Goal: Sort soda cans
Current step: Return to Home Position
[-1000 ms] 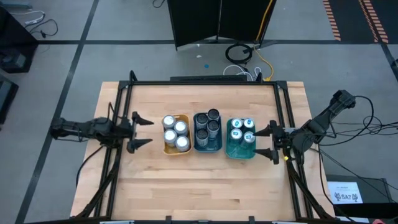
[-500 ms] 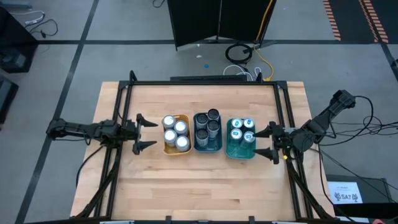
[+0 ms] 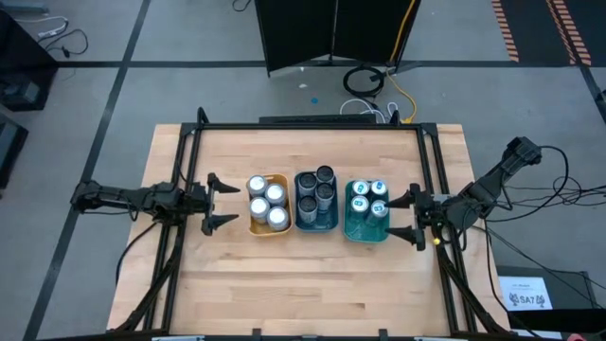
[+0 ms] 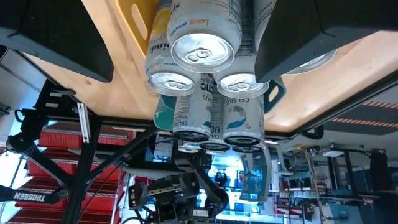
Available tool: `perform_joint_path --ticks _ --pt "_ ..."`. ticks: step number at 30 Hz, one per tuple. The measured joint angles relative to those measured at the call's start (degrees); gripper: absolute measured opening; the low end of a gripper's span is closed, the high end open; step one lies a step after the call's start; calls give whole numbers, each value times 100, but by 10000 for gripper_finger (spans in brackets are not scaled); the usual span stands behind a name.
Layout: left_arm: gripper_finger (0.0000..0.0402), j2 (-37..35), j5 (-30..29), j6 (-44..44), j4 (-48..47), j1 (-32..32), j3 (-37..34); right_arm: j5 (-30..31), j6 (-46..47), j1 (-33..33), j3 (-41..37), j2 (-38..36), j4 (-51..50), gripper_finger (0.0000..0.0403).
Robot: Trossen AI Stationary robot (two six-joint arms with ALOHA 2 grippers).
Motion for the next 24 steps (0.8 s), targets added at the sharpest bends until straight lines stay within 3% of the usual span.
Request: perform_joint_path --ticks 11,17,24 --pt "400 0 -29 46 8 0 -2 209 -745 -39 -5 57 357 380" --pt "400 9 -597 170 69 0 -3 184 -1503 -257 -482 103 1716 380" --pt "400 9 -1888 209 176 4 -4 -192 -1900 -535 -1416 109 3679 380"
